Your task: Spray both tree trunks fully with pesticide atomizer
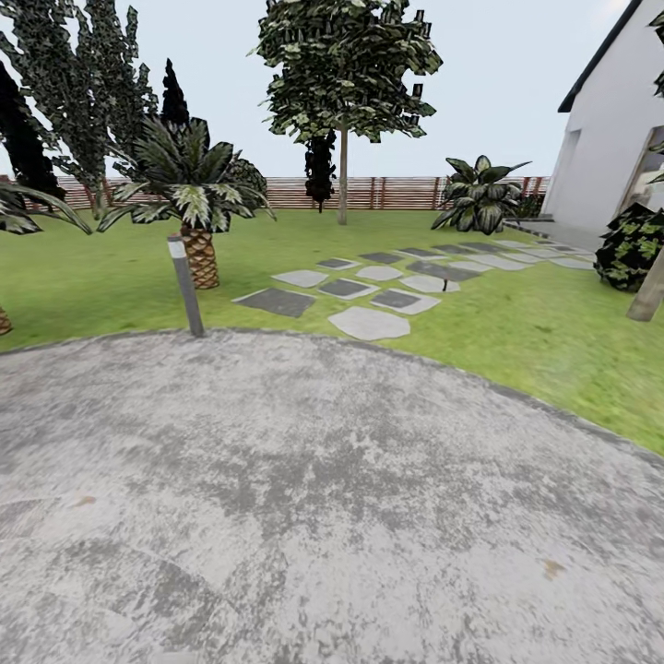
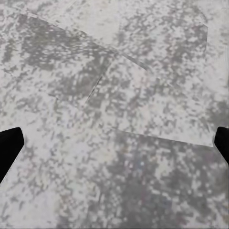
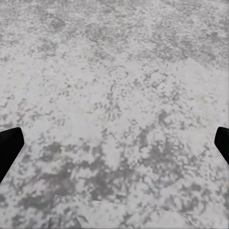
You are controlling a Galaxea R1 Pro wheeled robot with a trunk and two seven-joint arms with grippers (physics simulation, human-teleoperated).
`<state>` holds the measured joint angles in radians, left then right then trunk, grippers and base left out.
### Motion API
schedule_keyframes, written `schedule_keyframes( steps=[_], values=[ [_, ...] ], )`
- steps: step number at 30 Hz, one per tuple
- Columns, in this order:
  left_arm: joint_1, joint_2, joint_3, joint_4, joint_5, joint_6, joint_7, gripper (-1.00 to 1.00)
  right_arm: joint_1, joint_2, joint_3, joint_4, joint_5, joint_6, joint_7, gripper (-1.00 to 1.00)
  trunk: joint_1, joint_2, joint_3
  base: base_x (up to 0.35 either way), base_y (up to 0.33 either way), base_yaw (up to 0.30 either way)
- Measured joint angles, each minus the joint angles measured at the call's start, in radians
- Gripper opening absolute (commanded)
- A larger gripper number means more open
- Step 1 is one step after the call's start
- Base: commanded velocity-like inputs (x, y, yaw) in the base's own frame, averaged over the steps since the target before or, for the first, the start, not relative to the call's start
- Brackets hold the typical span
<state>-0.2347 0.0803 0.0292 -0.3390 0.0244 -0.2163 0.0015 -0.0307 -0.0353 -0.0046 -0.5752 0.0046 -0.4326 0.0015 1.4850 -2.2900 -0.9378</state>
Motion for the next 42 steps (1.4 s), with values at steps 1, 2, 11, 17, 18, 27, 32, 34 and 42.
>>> schedule_keyframes(
  steps=[1, 2, 11, 17, 18, 27, 32, 34, 42],
  values=[
    [0.0, 0.0, 0.0, 0.0, 0.0, 0.0, 0.0, 1.0, 0.0, 0.0, 0.0, 0.0, 0.0, 0.0, 0.0, 1.0, 0.0, 0.0, 0.0, 0.338, 0.0, 0.0],
    [0.0, 0.0, 0.0, 0.0, 0.0, 0.0, 0.0, 1.0, 0.0, 0.0, 0.0, 0.0, 0.0, 0.0, 0.0, 1.0, 0.0, 0.0, 0.0, 0.338, 0.0, 0.0],
    [0.0, 0.001, 0.0, 0.0, 0.0, 0.0, 0.0, 1.0, 0.0, 0.0, 0.0, 0.001, 0.0, 0.0, 0.0, 1.0, 0.0, 0.0, 0.0, 0.338, 0.0, 0.0],
    [0.0, 0.002, 0.0, 0.0, -0.001, 0.0, 0.0, 1.0, 0.0, 0.0, 0.0, 0.002, 0.0, 0.0, 0.0, 1.0, 0.0, 0.0, 0.0, 0.338, 0.0, 0.0],
    [0.0, 0.002, 0.001, 0.0, -0.001, 0.0, 0.0, 1.0, 0.0, 0.0, 0.0, 0.002, 0.0, 0.0, 0.0, 1.0, 0.0, 0.0, 0.0, 0.338, 0.0, 0.0],
    [0.0, 0.003, 0.001, 0.0, -0.001, 0.0, 0.0, 1.0, 0.0, 0.0, 0.0, 0.0, 0.0, 0.0, 0.0, 1.0, 0.0, 0.0, 0.0, 0.338, 0.0, 0.0],
    [0.0, 0.003, 0.001, 0.0, -0.001, 0.0, 0.0, 1.0, 0.0, 0.0, 0.0, 0.0, 0.0, 0.0, 0.0, 1.0, 0.0, 0.0, 0.0, 0.338, 0.0, 0.0],
    [0.0, 0.003, 0.001, 0.0, -0.001, 0.0, 0.0, 1.0, 0.0, 0.0, 0.0, 0.0, 0.0, 0.0, 0.0, 1.0, 0.0, 0.0, 0.0, 0.338, 0.0, 0.0],
    [0.0, 0.002, 0.0, 0.0, -0.001, 0.0, 0.0, 1.0, 0.0, 0.0, 0.0, 0.0, 0.0, 0.0, 0.0, 1.0, 0.0, 0.0, 0.0, 0.338, 0.0, 0.0]
  ],
)
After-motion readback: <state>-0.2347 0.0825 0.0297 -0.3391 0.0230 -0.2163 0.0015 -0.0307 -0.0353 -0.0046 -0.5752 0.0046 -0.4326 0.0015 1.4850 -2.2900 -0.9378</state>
